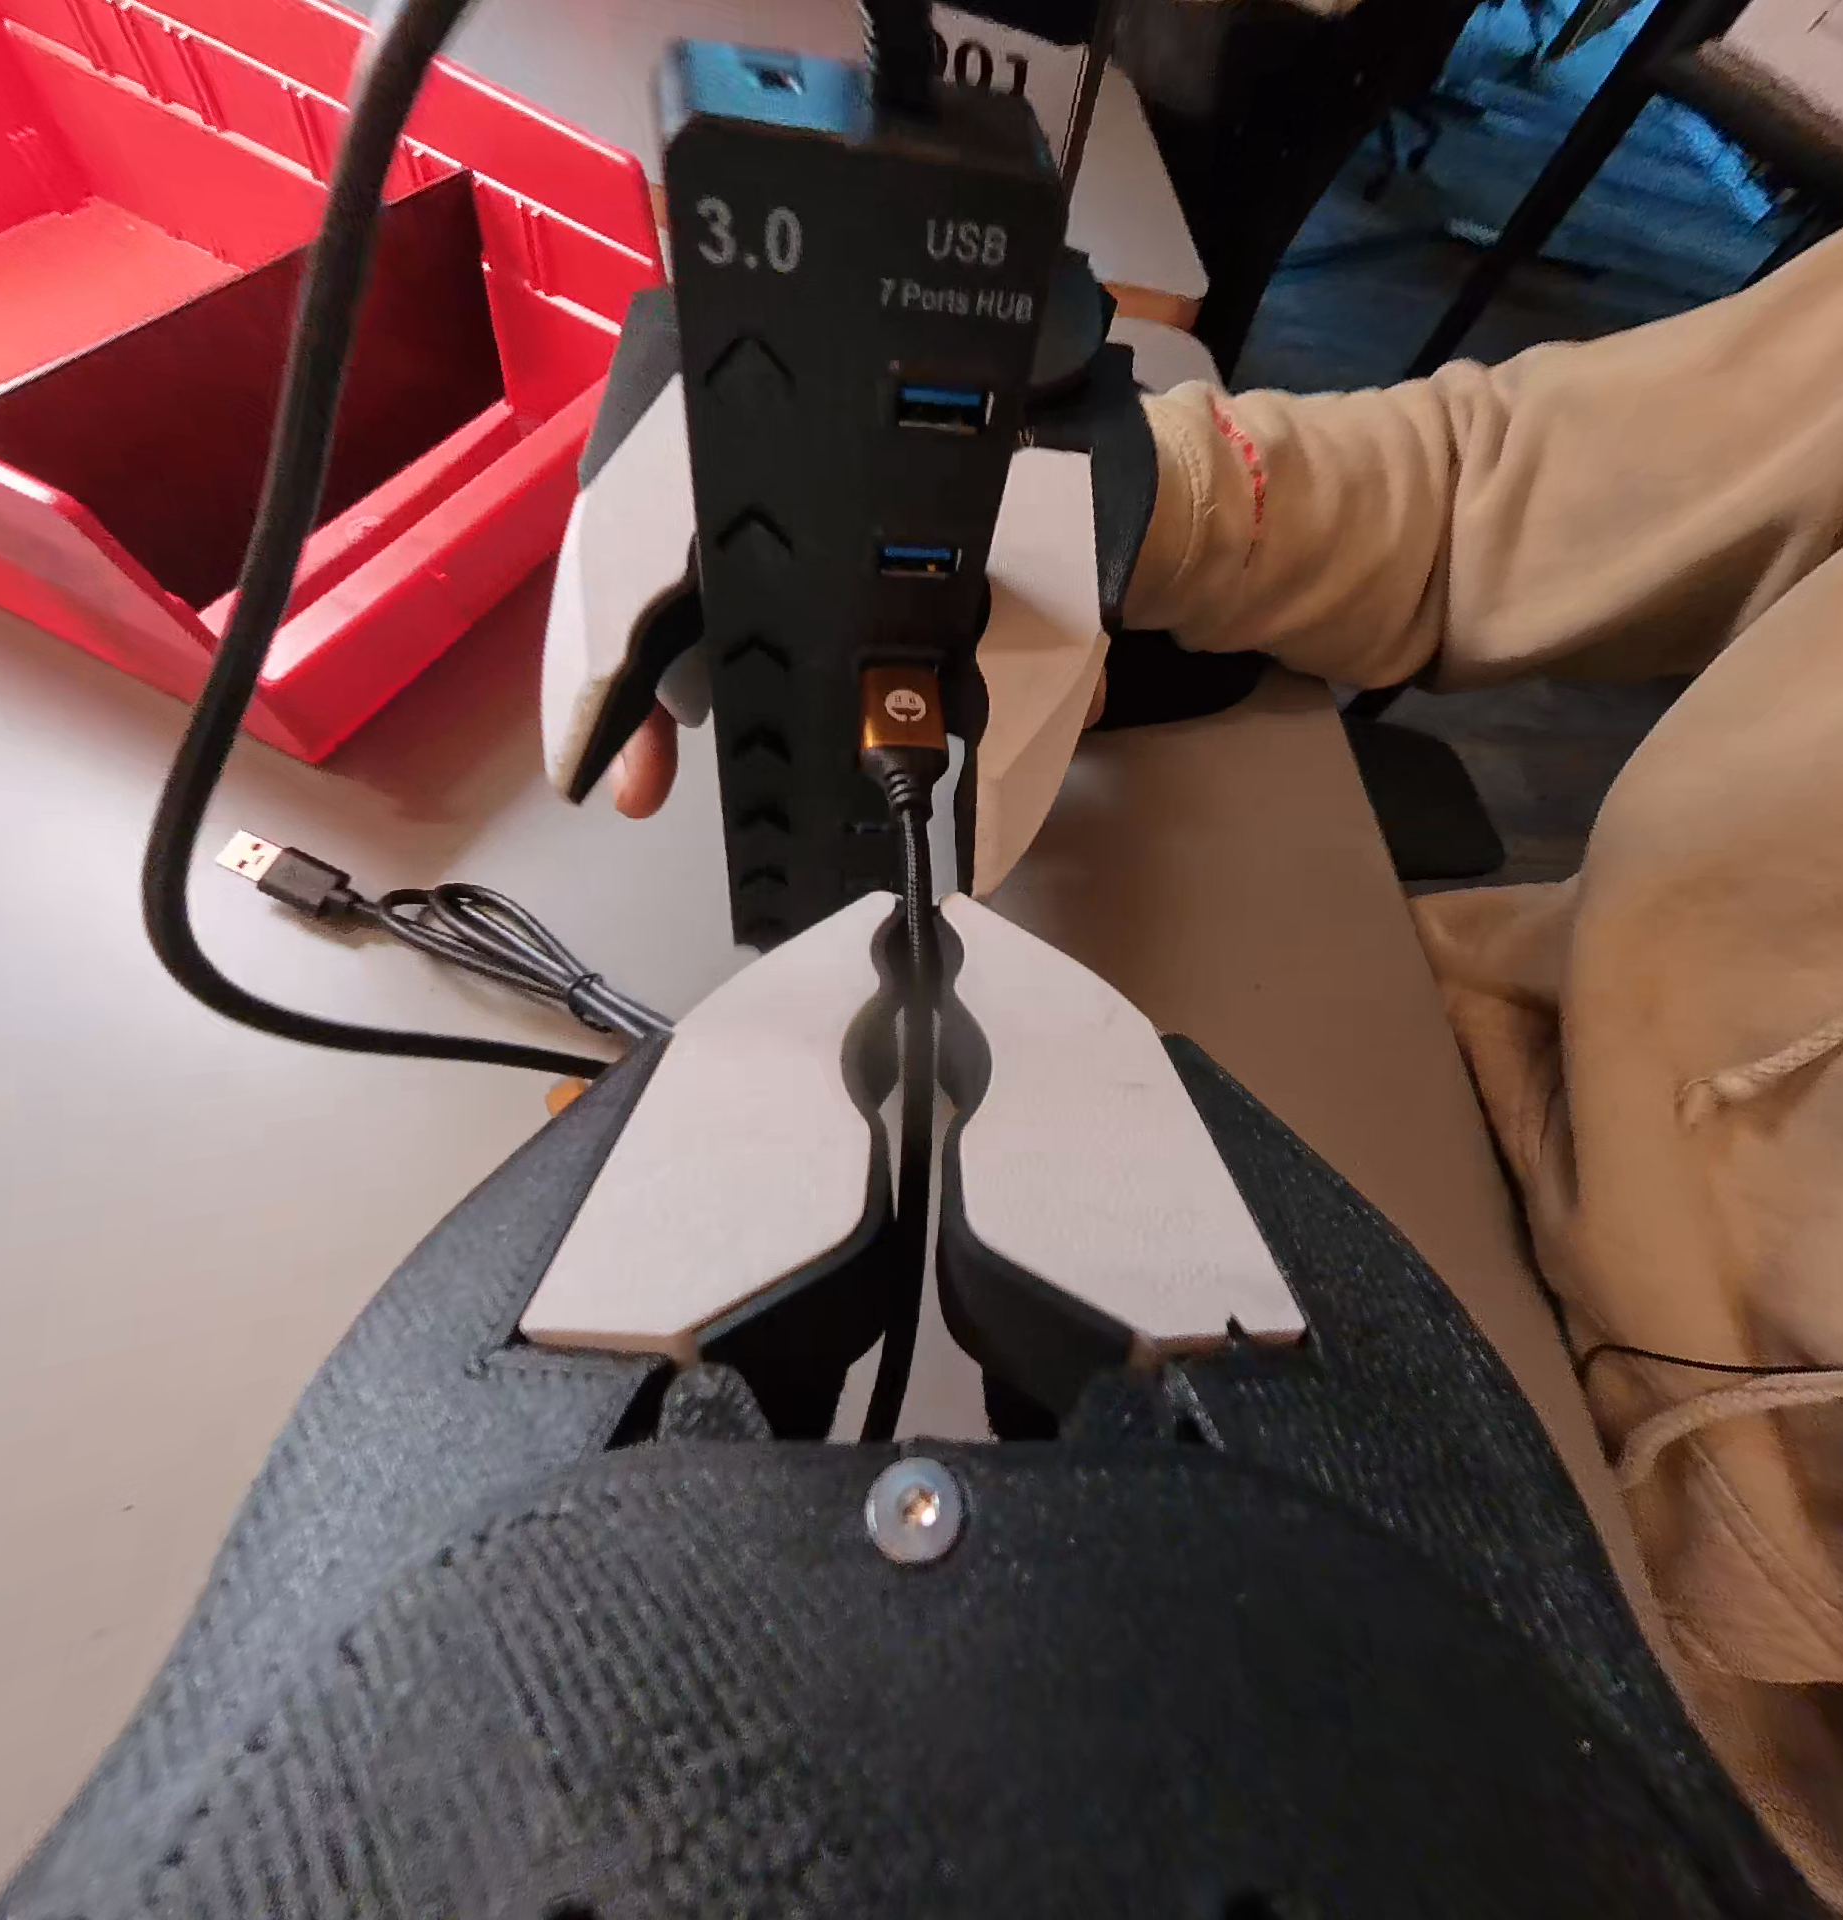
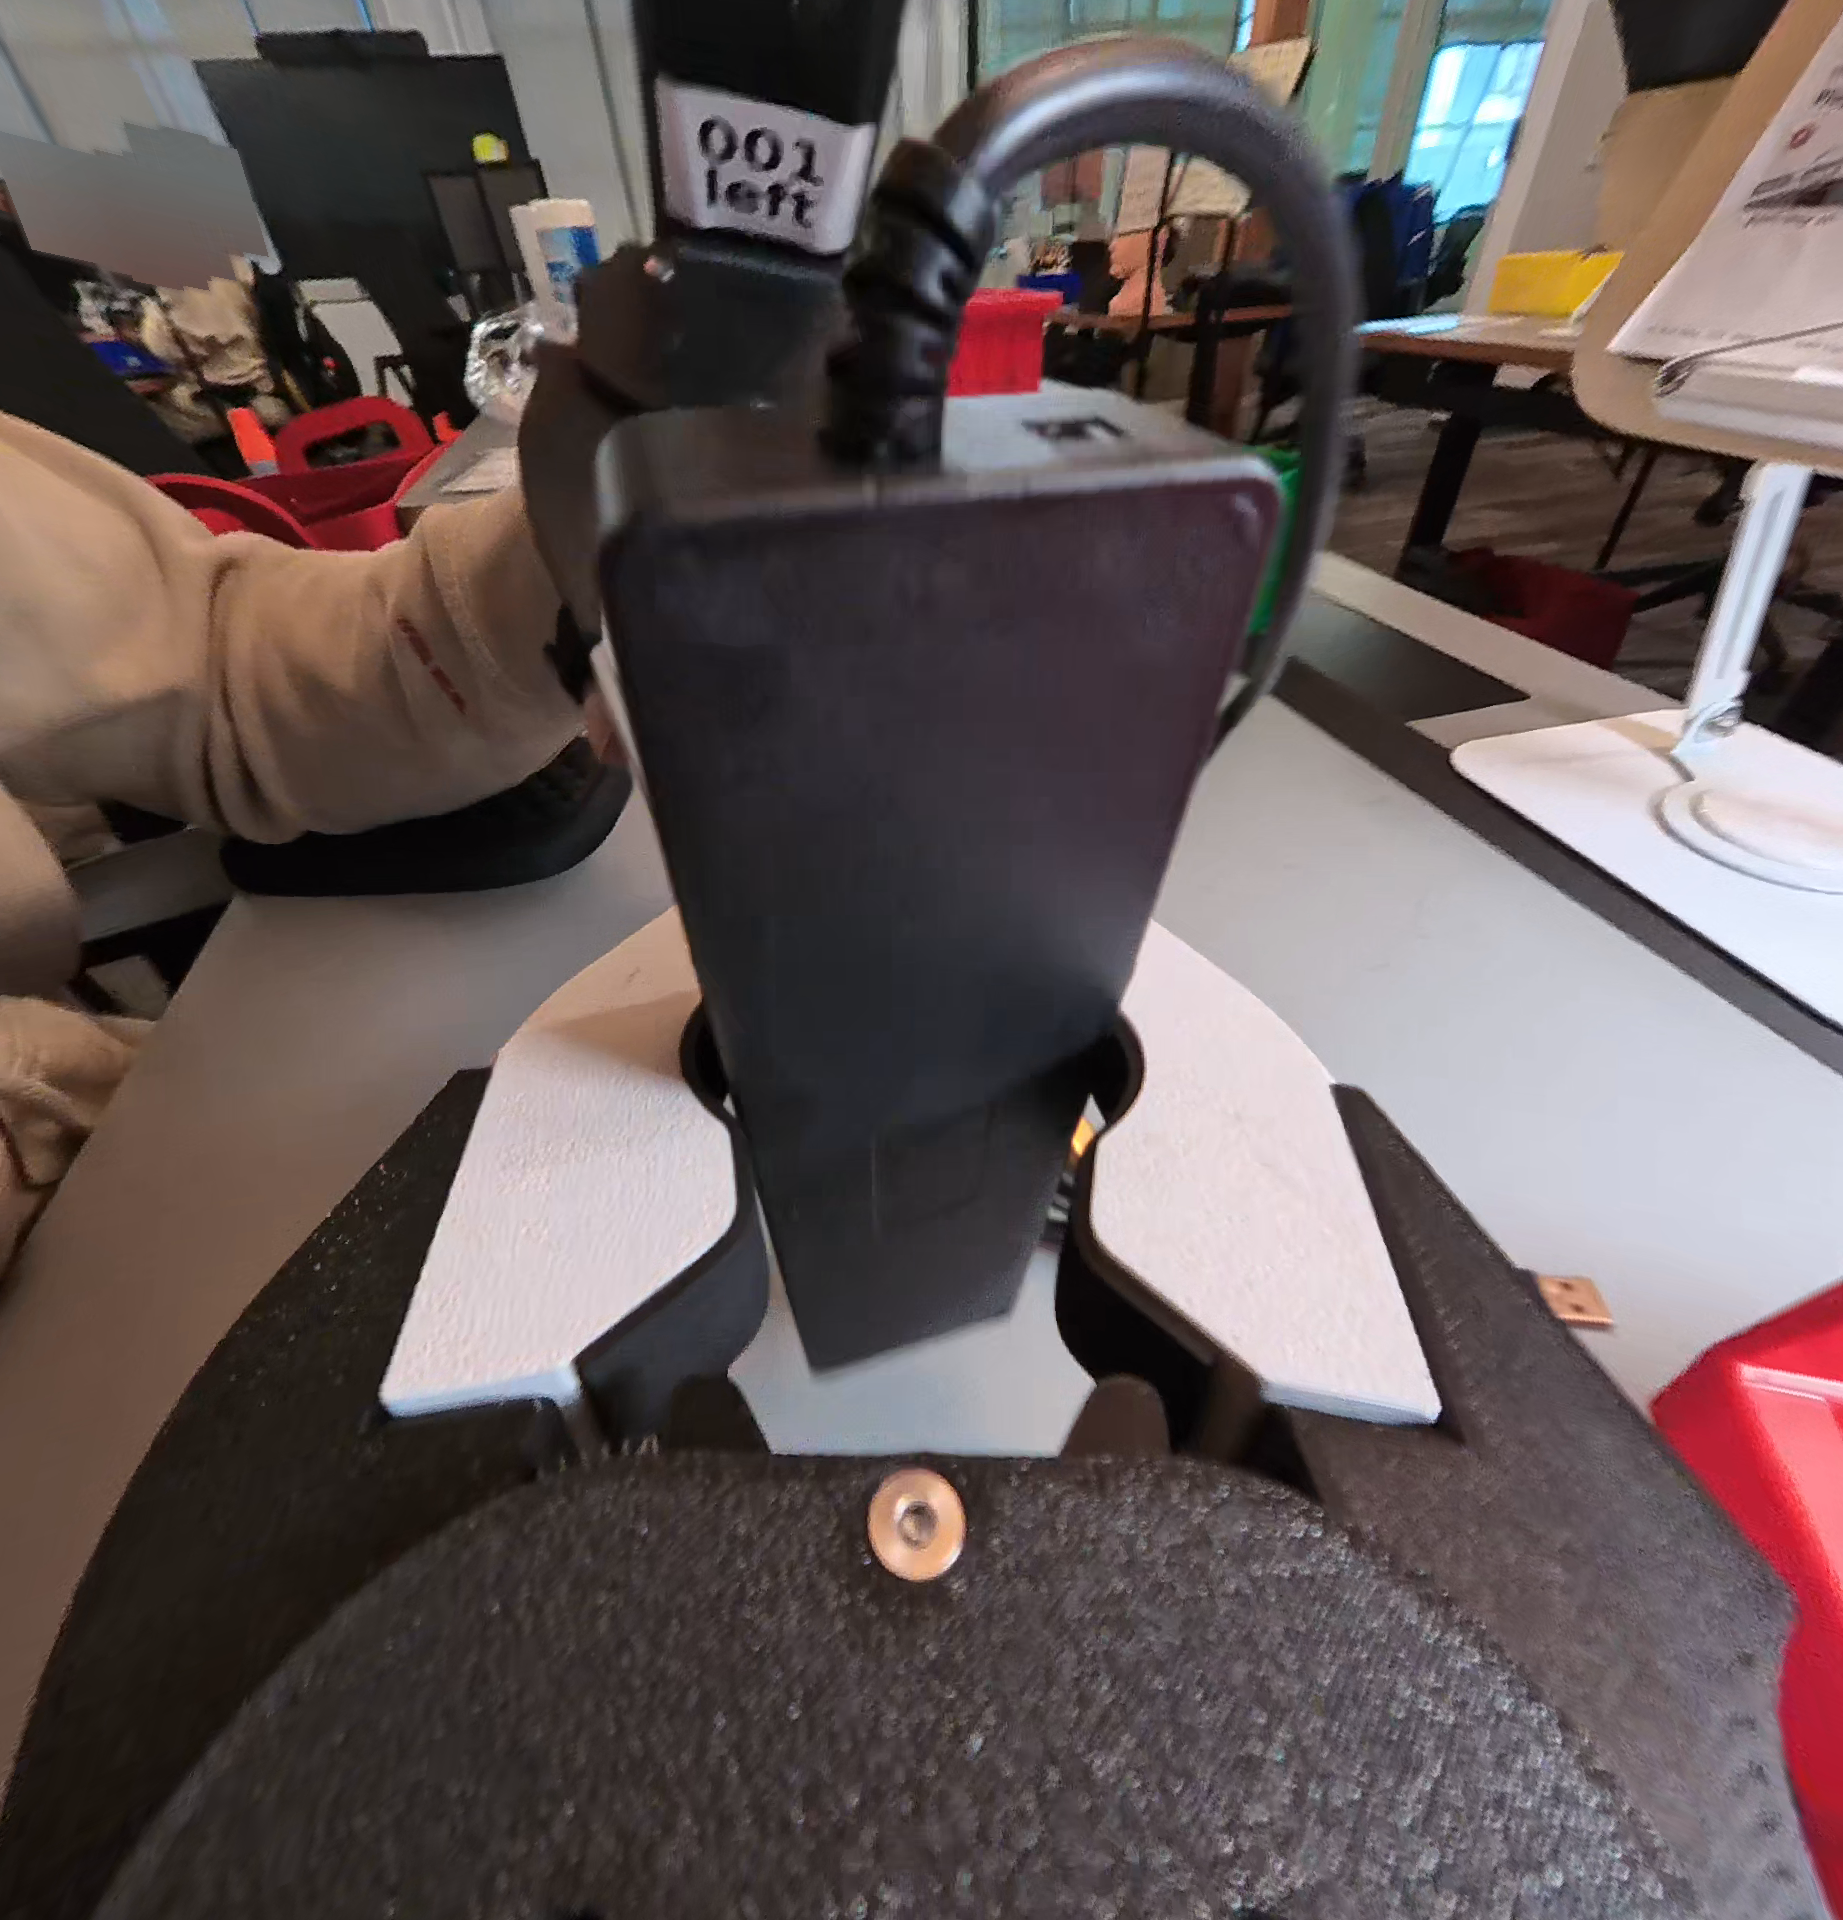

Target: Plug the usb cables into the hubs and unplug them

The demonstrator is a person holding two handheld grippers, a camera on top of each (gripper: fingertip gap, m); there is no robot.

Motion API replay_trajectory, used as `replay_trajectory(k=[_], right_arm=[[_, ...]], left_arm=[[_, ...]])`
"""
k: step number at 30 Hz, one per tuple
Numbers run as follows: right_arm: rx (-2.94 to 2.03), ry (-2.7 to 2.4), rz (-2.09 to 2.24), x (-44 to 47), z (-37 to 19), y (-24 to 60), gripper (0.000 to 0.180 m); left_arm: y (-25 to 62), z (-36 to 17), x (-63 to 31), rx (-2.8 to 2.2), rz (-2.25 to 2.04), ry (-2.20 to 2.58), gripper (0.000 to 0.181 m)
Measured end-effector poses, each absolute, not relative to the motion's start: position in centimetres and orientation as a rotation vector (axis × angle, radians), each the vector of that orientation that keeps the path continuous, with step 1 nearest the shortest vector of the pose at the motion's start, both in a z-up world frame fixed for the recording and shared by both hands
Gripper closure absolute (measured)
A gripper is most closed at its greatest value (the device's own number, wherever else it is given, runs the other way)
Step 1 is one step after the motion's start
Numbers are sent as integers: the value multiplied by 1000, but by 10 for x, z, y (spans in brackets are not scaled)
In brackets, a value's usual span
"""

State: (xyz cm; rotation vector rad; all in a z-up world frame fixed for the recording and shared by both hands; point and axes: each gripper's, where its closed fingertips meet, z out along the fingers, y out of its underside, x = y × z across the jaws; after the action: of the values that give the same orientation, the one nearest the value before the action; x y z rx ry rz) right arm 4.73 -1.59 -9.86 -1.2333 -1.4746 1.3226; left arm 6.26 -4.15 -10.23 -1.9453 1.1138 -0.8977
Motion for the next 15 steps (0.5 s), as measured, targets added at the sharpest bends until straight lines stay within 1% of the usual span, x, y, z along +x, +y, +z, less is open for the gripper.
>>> replay_trajectory(k=[2, 8, 13, 15], right_arm=[[-1223, -1536, 1371, 49, -104, -25, 116], [-1171, -1582, 1436, 53, -103, -36, 117], [-1149, -1523, 1432, 55, -90, -31, 116], [-1153, -1535, 1416, 55, -93, -30, 116]], left_arm=[[-41, -99, 59, -1944, -956, 1081, 179], [-46, -96, 56, -1946, -1023, 1066, 179], [-48, -102, 54, -1991, -925, 1109, 178], [-52, -104, 56, -2005, -924, 1133, 171]])
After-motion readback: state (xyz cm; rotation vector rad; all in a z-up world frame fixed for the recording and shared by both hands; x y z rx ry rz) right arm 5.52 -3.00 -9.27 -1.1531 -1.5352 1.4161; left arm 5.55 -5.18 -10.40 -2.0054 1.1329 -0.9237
